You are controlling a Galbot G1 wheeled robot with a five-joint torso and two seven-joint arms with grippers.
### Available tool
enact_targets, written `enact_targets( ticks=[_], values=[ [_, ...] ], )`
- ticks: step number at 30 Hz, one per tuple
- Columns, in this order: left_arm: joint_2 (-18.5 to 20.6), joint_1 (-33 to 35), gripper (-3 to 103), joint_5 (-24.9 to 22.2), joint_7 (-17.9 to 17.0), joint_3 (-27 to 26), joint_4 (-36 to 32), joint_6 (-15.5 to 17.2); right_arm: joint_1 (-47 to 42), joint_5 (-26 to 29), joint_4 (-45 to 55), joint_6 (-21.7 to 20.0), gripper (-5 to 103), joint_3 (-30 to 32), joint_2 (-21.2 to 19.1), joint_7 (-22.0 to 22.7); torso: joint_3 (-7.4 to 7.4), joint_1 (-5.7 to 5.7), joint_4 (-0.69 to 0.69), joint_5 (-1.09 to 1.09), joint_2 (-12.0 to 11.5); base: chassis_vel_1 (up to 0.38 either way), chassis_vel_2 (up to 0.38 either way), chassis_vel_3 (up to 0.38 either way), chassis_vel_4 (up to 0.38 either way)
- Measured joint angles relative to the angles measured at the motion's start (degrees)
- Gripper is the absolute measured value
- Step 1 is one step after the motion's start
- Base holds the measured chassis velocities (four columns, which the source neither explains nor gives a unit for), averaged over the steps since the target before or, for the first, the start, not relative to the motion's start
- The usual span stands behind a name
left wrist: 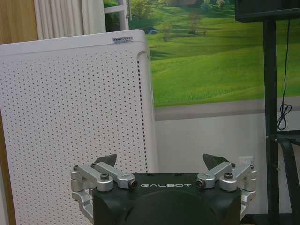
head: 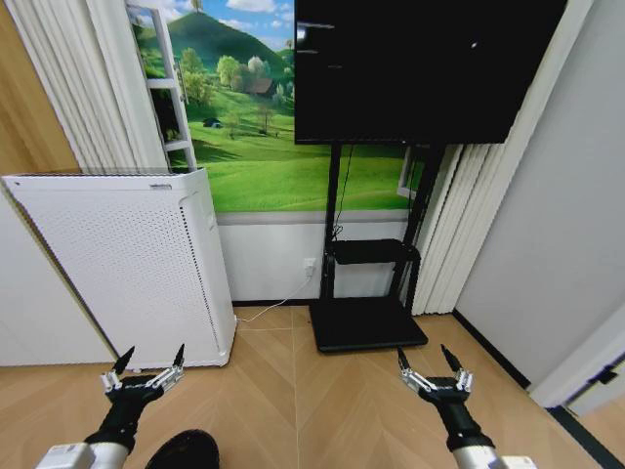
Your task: Pick up the trash bin and place the garbage on the floor into it.
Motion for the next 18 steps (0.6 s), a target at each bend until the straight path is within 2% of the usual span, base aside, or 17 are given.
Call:
enact_targets(
  ticks=[18],
  values=[
    [0.00, 0.00, 100, 0.00, 0.00, 0.00, 0.00, 0.00, 0.00, 0.00, 0.00, -0.01, 100, 0.00, 0.00, 0.00, 2.47, 1.64, 0.00, 0.00, 4.10, 0.000, 0.000, 0.000, 0.000]
  ],
)
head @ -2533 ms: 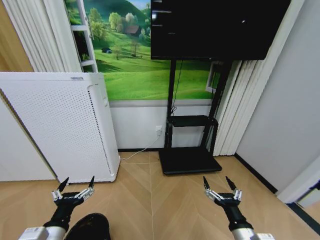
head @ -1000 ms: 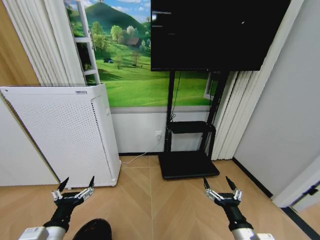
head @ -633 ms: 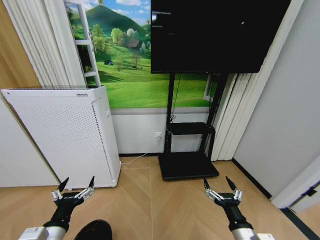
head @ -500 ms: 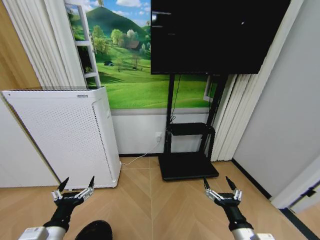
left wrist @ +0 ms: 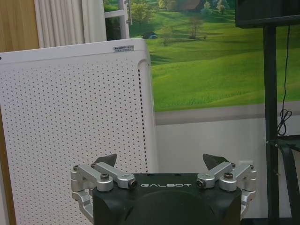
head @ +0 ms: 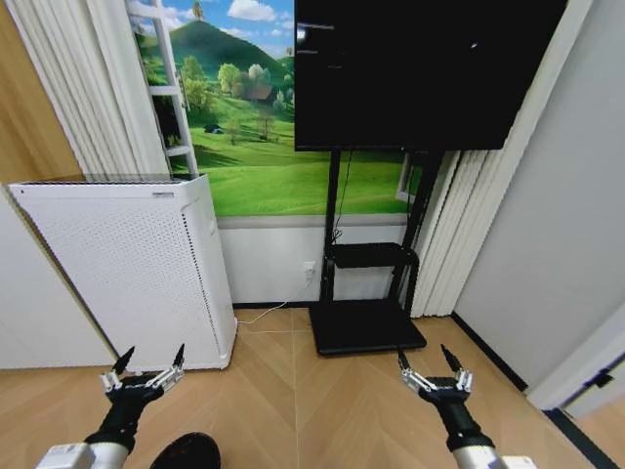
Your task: Pick up the trash bin and place the garbage on the floor into it.
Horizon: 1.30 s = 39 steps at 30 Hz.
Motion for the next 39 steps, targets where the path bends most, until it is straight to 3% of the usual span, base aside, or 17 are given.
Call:
enact_targets(
  ticks=[18, 39],
  values=[
    [0.00, 0.00, 100, 0.00, 0.00, 0.00, 0.00, 0.00, 0.00, 0.00, 0.00, 0.00, 100, 0.00, 0.00, 0.00, 2.51, 1.77, 0.00, 0.00, 4.28, 0.000, 0.000, 0.000, 0.000],
    [0.00, 0.00, 100, 0.00, 0.00, -0.01, 0.00, 0.00, 0.01, 0.00, 0.00, 0.00, 100, 0.00, 0.00, 0.00, 2.34, 1.66, 0.00, 0.00, 4.01, 0.048, -0.044, -0.051, 0.045]
  ],
)
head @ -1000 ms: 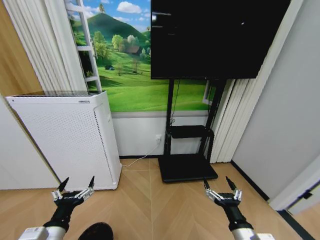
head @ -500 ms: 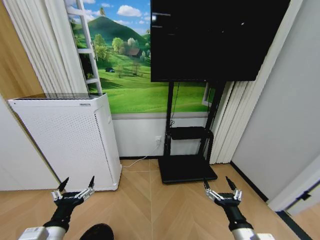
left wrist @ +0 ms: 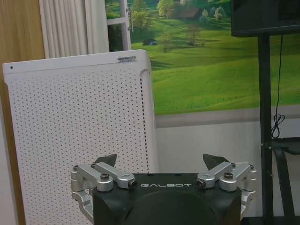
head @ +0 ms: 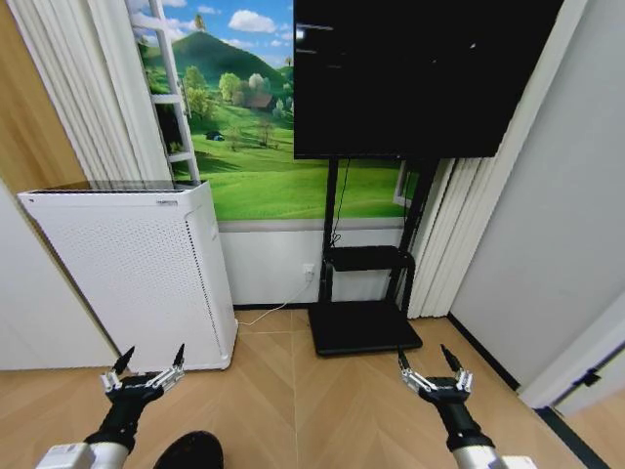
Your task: Pick up the trash bin and place the garbage on the floor into it.
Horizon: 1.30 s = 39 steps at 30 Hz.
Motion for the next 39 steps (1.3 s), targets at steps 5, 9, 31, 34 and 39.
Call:
enact_targets(
  ticks=[5, 9, 31, 34, 39],
  values=[
    [0.00, 0.00, 100, 0.00, 0.01, 0.00, 0.00, 0.00, 0.00, 0.00, 0.00, 0.00, 100, 0.00, 0.00, 0.00, -0.05, -0.03, 0.00, -0.02, -0.09, 0.207, -0.217, -0.221, 0.215],
    [0.00, 0.01, 100, 0.00, 0.00, -0.01, 0.01, 0.00, 0.00, 0.00, 0.00, 0.00, 100, 0.00, 0.00, 0.00, -0.08, -0.06, 0.00, -0.03, -0.15, 0.243, -0.258, -0.238, 0.259],
    [-0.01, 0.01, 100, 0.00, -0.01, 0.01, 0.01, 0.01, -0.01, 0.01, -0.01, 0.00, 100, 0.00, 0.00, 0.00, -0.16, -0.12, 0.00, -0.02, -0.31, 0.284, -0.290, -0.290, 0.291],
    [-0.01, 0.01, 100, 0.00, -0.01, 0.01, 0.00, 0.01, -0.01, 0.00, 0.00, 0.00, 100, 0.00, 0.00, 0.00, -0.19, -0.14, 0.00, 0.04, -0.30, 0.187, -0.192, -0.167, 0.195],
    [0.00, 0.01, 100, 0.00, -0.01, 0.01, 0.01, 0.00, 0.00, 0.01, 0.00, 0.00, 100, -0.01, 0.00, 0.00, -0.18, -0.12, 0.00, 0.00, -0.33, 0.148, -0.161, -0.131, 0.144]
  ],
)
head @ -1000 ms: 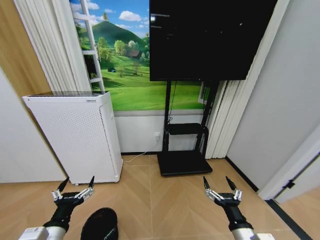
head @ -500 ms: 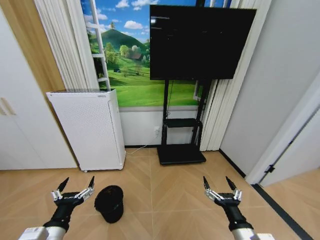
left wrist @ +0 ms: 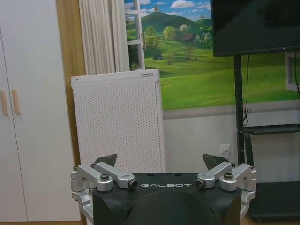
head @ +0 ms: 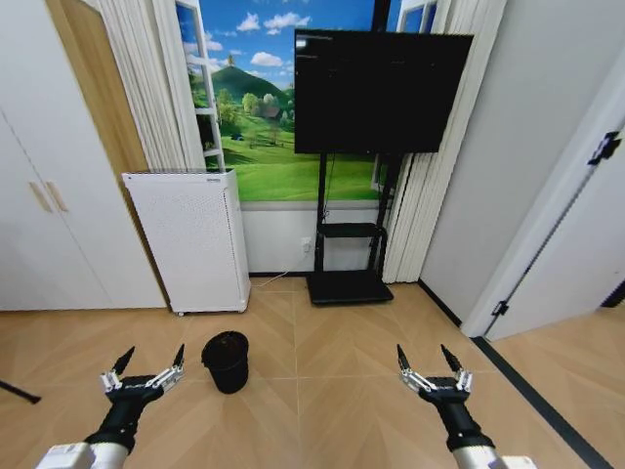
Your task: Pick up the trash bin and place the garbage on the floor into it.
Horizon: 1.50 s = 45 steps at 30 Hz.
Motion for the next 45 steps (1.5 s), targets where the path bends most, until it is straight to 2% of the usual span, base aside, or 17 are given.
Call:
enact_targets(
  ticks=[16, 45],
  values=[
    [0.00, 0.00, 100, 0.00, 0.00, 0.00, -0.01, 0.00, 0.00, 0.00, 0.01, 0.00, 100, 0.00, 0.00, 0.00, -0.02, -0.02, 0.00, 0.01, -0.03, 0.110, -0.097, -0.113, 0.100],
    [0.00, 0.00, 100, 0.00, 0.00, 0.00, -0.01, 0.00, 0.00, 0.00, 0.01, 0.00, 100, 0.00, 0.00, 0.00, -0.03, -0.02, 0.00, 0.01, -0.05, 0.024, 0.007, -0.031, -0.008]
  ],
)
